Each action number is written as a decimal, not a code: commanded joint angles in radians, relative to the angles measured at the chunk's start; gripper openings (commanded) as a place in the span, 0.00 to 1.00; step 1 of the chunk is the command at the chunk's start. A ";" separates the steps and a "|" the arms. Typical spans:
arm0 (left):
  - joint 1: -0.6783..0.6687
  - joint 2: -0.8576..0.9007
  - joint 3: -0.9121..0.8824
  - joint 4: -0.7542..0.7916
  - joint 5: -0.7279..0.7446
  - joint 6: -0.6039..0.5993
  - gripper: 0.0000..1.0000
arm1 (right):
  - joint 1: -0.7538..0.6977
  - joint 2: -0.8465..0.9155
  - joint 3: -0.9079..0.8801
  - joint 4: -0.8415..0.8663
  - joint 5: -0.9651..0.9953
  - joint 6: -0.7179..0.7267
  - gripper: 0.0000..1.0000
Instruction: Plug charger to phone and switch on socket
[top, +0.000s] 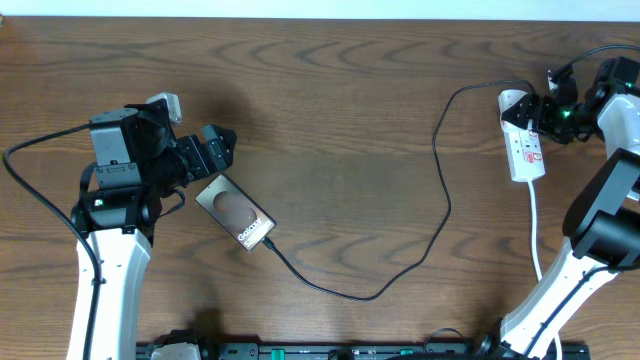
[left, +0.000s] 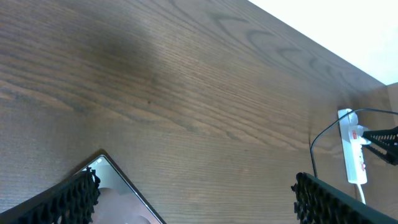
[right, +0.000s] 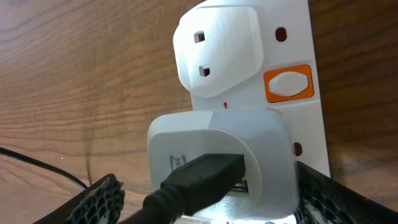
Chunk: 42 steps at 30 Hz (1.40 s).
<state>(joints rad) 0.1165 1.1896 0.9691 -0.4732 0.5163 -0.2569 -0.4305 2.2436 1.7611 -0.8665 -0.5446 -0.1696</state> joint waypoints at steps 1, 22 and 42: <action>-0.002 0.006 0.021 -0.006 -0.013 0.021 0.98 | 0.016 0.049 0.010 -0.038 0.021 0.031 0.84; -0.002 0.006 0.020 -0.042 -0.040 0.029 0.98 | -0.002 0.049 0.071 -0.059 0.049 0.022 0.85; -0.002 0.006 0.020 -0.042 -0.040 0.029 0.98 | 0.000 0.049 0.070 -0.098 -0.009 0.023 0.85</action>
<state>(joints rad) 0.1165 1.1896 0.9691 -0.5137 0.4900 -0.2489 -0.4335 2.2692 1.8240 -0.9527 -0.5007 -0.1612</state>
